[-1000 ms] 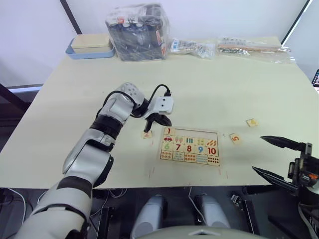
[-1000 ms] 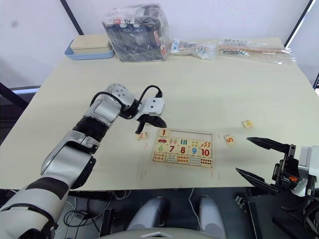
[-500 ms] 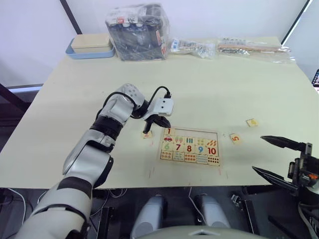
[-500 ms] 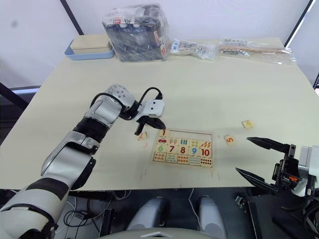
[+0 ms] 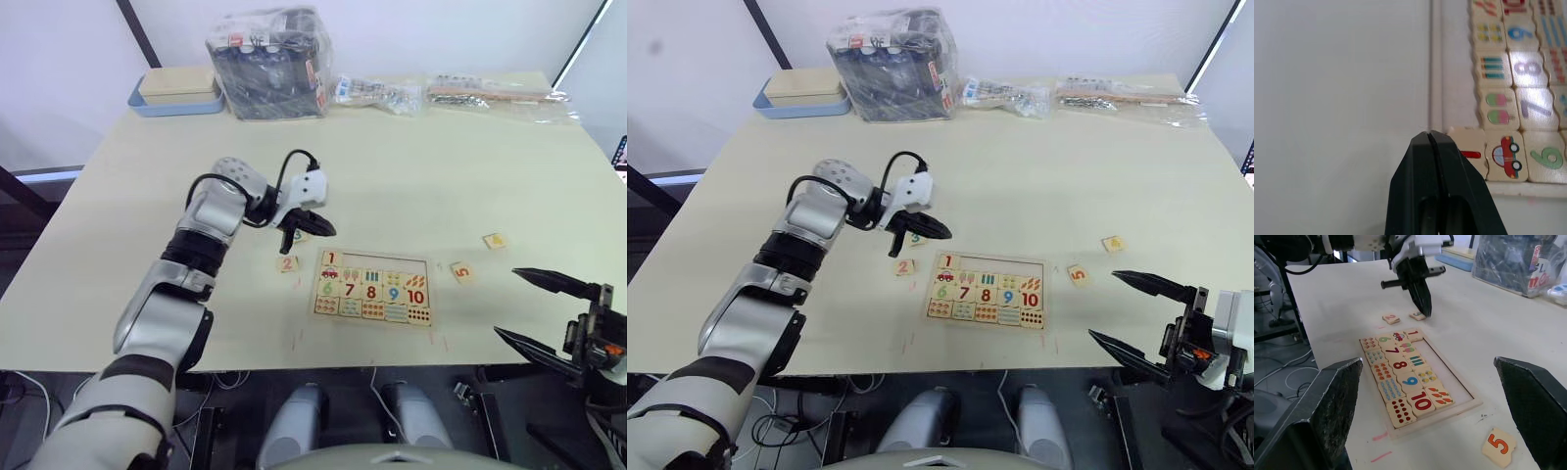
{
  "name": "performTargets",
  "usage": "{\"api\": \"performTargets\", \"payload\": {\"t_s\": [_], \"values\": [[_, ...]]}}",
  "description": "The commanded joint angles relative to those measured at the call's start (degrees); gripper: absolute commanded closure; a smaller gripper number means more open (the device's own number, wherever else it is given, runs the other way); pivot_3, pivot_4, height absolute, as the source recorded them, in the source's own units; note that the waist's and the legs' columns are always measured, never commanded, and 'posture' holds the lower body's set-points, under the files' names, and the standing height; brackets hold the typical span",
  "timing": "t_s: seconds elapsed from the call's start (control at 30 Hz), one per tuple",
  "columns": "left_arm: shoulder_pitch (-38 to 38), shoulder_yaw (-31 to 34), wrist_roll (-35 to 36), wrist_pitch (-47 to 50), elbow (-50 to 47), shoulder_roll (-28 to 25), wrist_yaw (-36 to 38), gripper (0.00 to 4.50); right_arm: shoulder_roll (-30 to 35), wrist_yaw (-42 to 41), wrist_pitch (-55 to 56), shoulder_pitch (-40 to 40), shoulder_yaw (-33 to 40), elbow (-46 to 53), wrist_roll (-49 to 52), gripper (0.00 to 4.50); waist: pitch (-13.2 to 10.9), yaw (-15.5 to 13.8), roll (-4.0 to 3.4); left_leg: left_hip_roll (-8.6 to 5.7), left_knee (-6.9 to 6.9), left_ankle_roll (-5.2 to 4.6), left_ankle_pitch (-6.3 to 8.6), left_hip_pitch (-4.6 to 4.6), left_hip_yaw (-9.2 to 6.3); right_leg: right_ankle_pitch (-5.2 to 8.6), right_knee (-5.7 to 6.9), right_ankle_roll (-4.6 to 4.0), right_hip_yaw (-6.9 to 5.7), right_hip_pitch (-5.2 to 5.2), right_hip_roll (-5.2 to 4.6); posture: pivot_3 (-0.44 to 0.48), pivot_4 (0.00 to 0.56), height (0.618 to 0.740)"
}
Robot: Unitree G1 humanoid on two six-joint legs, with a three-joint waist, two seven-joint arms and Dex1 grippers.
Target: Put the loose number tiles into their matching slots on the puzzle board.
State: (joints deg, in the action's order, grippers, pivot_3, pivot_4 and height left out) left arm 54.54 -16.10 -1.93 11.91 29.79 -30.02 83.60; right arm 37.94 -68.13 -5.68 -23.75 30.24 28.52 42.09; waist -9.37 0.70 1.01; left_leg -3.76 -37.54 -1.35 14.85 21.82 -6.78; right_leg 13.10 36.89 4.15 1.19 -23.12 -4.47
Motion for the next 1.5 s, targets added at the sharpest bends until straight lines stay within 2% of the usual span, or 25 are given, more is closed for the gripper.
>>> {"api": "performTargets", "payload": {"t_s": [0.03,0.2,0.27,0.37,0.47,0.73,0.97,1.1,1.27,1.3,1.33,1.5], "values": [[-2.03,6.71,6.10,9.67,-9.36,-1.35,-3.78,4.48,-1.01,1.66,1.70,-0.01,1.19,1.93,0.26,0.00,0.01,0.00,-0.01,-0.01,0.00,0.00,0.00,0.00,0.00,0.00,0.01,0.00,0.00,0.00,0.00,0.000,0.150,0.740],[-5.85,13.92,11.96,21.67,-19.55,-2.32,-11.54,4.48,-2.43,4.82,2.12,0.58,1.51,2.33,0.16,0.00,0.01,-0.04,-0.02,0.01,0.00,0.02,-0.01,-0.01,-0.04,0.00,0.02,-0.01,0.00,-0.01,-0.01,0.000,0.150,0.740],[-8.09,18.63,14.53,25.83,-22.72,-1.93,-16.57,4.48,-3.49,8.38,2.58,1.57,1.45,2.74,-1.60,0.00,0.02,-0.11,-0.02,0.01,0.00,0.02,-0.01,-0.01,-0.04,-0.01,0.02,-0.01,0.00,-0.01,-0.01,0.000,0.150,0.740],[-13.47,26.14,17.13,25.79,-27.97,0.71,-25.68,4.48,-4.73,13.22,0.85,1.99,1.86,3.99,-0.75,0.00,0.05,-0.12,-0.06,0.02,0.00,0.08,-0.04,-0.05,-0.04,0.00,0.04,-0.02,0.04,-0.01,-0.04,0.000,0.150,0.740],[-17.78,29.61,19.76,28.41,-34.15,2.03,-31.38,4.48,-4.20,15.21,-1.43,1.77,2.38,4.88,1.75,0.00,0.05,-0.12,-0.06,0.03,0.01,0.27,-0.14,-0.04,-0.03,-0.01,0.03,-0.02,0.09,-0.02,-0.07,0.000,0.150,0.740],[-32.81,35.79,27.08,27.83,-44.63,1.38,-35.81,4.48,-2.89,14.30,-2.17,1.61,3.01,3.48,2.82,0.00,0.08,-0.57,-0.06,0.02,0.03,0.07,-0.02,-0.07,0.05,-0.02,0.02,-0.03,0.11,-0.02,-0.09,0.000,0.150,0.740],[-41.78,38.85,31.99,27.18,-47.56,-0.42,-35.78,4.48,-3.48,12.83,-1.53,-0.71,4.41,1.31,2.10,0.00,0.09,-1.50,-0.07,0.03,0.03,0.04,0.00,-0.07,0.10,-0.02,-0.02,-0.04,0.13,-0.02,-0.10,0.000,0.150,0.740],[-46.66,40.73,35.30,26.66,-48.72,-2.13,-34.46,3.29,-3.46,10.76,-0.41,-2.79,5.65,-0.65,1.40,0.00,0.12,-1.52,-0.12,0.05,0.11,0.04,0.00,-0.08,0.17,-0.01,-0.06,-0.05,0.18,-0.04,-0.11,0.000,0.150,0.740],[-51.62,41.37,36.48,24.09,-47.65,-4.57,-32.53,0.85,-3.61,8.40,1.61,-4.66,6.81,-3.51,0.46,0.00,0.15,-1.50,-0.14,0.07,0.11,0.03,0.01,-0.11,0.19,0.00,-0.06,-0.06,0.18,-0.02,-0.11,0.000,0.150,0.740],[-52.35,41.43,36.54,23.54,-47.33,-5.09,-31.89,0.57,-3.57,8.06,1.74,-4.89,7.04,-3.84,0.56,0.00,0.15,-1.53,-0.14,0.07,0.11,0.03,0.01,-0.11,0.20,0.00,-0.06,-0.07,0.18,-0.02,-0.11,0.000,0.150,0.740],[-52.83,41.48,36.62,23.16,-47.02,-5.50,-31.33,0.04,-3.52,7.84,1.83,-5.02,7.21,-4.01,0.67,0.00,0.15,-1.52,-0.14,0.08,0.11,0.03,0.01,-0.10,0.19,0.00,-0.07,-0.06,0.17,-0.02,-0.11,0.000,0.150,0.740],[-54.30,41.37,37.35,21.68,-45.70,-7.56,-29.20,0.04,-3.29,6.55,2.62,-6.12,7.84,-4.89,0.58,0.00,0.16,-1.54,-0.15,0.08,0.12,0.03,0.01,-0.09,0.21,0.00,-0.10,-0.07,0.19,-0.03,-0.13,0.000,0.150,0.740]]}}
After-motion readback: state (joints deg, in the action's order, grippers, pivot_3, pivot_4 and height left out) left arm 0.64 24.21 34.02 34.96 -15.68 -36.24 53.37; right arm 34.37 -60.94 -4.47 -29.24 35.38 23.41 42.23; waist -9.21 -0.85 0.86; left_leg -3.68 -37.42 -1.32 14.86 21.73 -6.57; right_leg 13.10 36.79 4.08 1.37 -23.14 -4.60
